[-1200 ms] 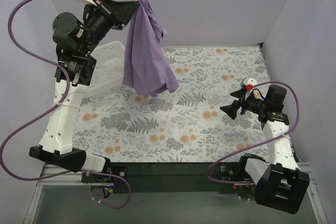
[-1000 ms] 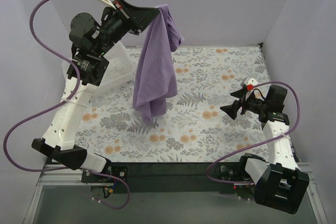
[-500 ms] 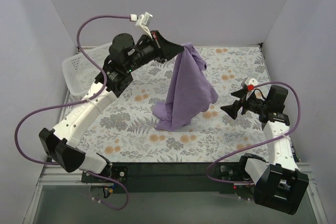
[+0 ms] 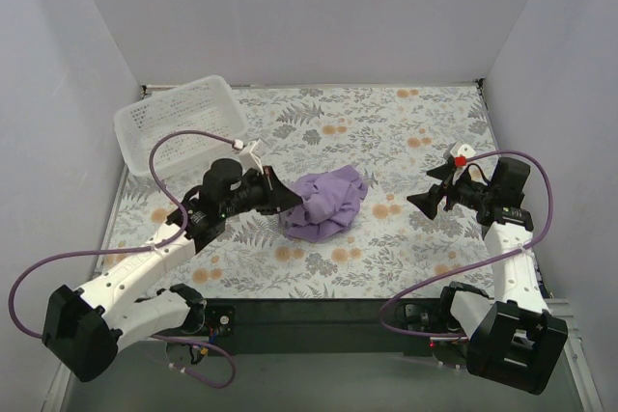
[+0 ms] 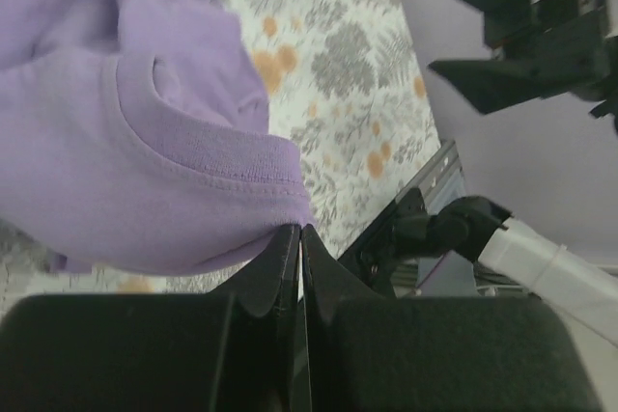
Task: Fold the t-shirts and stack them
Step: Move the tshirt to the center of the board
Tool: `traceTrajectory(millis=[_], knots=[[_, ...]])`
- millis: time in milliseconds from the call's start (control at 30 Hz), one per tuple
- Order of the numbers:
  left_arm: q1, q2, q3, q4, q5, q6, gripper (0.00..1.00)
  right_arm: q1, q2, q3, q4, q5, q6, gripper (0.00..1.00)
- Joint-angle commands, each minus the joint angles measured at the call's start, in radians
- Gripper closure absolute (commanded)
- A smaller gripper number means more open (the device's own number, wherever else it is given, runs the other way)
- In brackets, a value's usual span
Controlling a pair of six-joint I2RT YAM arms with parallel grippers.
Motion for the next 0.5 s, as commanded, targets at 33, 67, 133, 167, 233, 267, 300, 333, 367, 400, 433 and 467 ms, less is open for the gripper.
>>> traceTrajectory(millis=[33, 67, 133, 167, 233, 267, 300, 333, 367, 400, 433, 467], knots=[[-0.001, -0.04, -0.109, -0.086, 0.045, -0.157, 1.0, -0.003, 0.013, 0.0, -0.027, -0.015, -0.032, 0.02], [-0.001, -0.042, -0.123, -0.103, 0.057, -0.182, 1.0, -0.003, 0.019, 0.001, -0.029, -0.018, -0.035, 0.02], [-0.002, -0.034, -0.149, -0.154, 0.077, -0.229, 0.95, -0.003, 0.029, 0.001, -0.036, -0.026, -0.041, 0.02], [-0.001, -0.019, -0.156, -0.168, 0.103, -0.234, 0.95, -0.003, 0.033, 0.003, -0.038, -0.027, -0.043, 0.02], [-0.004, -0.007, -0.168, -0.199, 0.139, -0.24, 0.9, -0.003, 0.042, 0.004, -0.045, -0.029, -0.046, 0.02], [-0.004, -0.001, -0.173, -0.208, 0.153, -0.24, 0.86, -0.003, 0.044, 0.006, -0.045, -0.029, -0.049, 0.02], [-0.004, -0.001, -0.174, -0.219, 0.168, -0.239, 0.83, -0.003, 0.049, 0.006, -0.047, -0.029, -0.051, 0.02], [-0.007, -0.001, -0.168, -0.252, 0.17, -0.234, 0.71, -0.005, 0.052, 0.007, -0.052, -0.03, -0.052, 0.02], [-0.007, -0.01, -0.144, -0.275, 0.165, -0.22, 0.62, -0.004, 0.053, 0.007, -0.052, -0.03, -0.054, 0.02], [-0.007, -0.02, -0.127, -0.3, 0.133, -0.211, 0.57, -0.003, 0.056, 0.007, -0.055, -0.033, -0.057, 0.02], [-0.007, -0.034, -0.104, -0.359, 0.095, -0.2, 0.54, -0.003, 0.056, 0.007, -0.056, -0.033, -0.06, 0.02], [-0.007, -0.075, -0.076, -0.392, 0.055, -0.178, 0.47, -0.003, 0.059, 0.009, -0.058, -0.035, -0.061, 0.02]])
